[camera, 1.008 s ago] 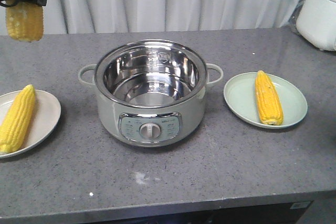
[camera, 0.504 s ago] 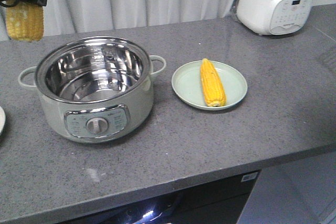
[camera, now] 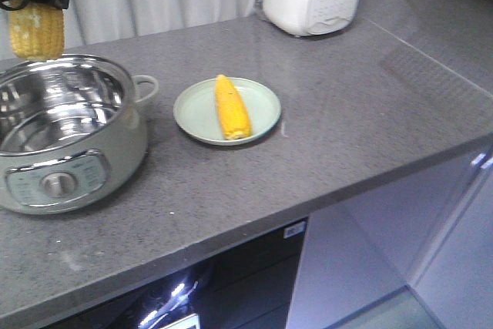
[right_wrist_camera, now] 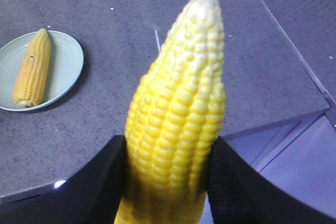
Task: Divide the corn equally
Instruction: 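Drive the base to the other counter holding both cobs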
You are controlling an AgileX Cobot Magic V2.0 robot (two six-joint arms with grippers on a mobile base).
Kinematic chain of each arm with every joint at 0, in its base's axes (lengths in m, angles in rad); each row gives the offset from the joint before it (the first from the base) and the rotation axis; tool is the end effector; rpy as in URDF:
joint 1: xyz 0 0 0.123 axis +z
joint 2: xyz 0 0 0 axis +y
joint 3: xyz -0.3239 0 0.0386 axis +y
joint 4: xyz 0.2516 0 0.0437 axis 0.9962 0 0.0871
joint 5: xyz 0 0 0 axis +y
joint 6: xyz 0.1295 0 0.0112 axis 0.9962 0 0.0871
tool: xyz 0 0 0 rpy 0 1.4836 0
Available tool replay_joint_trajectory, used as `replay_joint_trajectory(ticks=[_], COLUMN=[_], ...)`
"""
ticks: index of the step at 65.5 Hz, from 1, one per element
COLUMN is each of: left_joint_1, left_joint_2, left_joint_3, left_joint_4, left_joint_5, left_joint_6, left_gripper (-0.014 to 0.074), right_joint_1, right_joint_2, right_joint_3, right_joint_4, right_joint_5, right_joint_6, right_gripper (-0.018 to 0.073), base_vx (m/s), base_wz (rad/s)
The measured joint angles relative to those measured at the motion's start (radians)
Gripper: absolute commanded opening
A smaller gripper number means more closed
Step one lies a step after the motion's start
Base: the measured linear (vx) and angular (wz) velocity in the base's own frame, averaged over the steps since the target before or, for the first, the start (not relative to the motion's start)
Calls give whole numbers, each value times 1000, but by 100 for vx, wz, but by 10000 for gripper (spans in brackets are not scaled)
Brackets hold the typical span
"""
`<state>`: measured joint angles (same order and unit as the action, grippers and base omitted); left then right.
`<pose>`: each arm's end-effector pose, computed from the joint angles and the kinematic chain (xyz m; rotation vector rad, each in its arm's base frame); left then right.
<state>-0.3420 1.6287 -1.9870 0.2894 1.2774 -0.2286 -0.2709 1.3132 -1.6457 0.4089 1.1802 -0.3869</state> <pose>0.3537 -0.0882 0.4818 0.1054 2.3505 0.0953 0.2714 -0.0258 0.4888 -0.1375 2.2403 0.1683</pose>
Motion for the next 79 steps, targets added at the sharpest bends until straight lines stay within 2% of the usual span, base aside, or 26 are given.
replay_joint_trajectory(ticks=[79], left_joint_1=[0], left_joint_2=[0], left_joint_3=[0], left_joint_4=[0], left_joint_5=[0], left_joint_6=[0], left_gripper=[111], right_joint_1=[0], right_joint_2=[0], right_joint_3=[0], right_joint_4=[0], right_joint_5=[0], right_joint_6=[0], right_gripper=[172], base_vx=[-4], base_wz=[-44])
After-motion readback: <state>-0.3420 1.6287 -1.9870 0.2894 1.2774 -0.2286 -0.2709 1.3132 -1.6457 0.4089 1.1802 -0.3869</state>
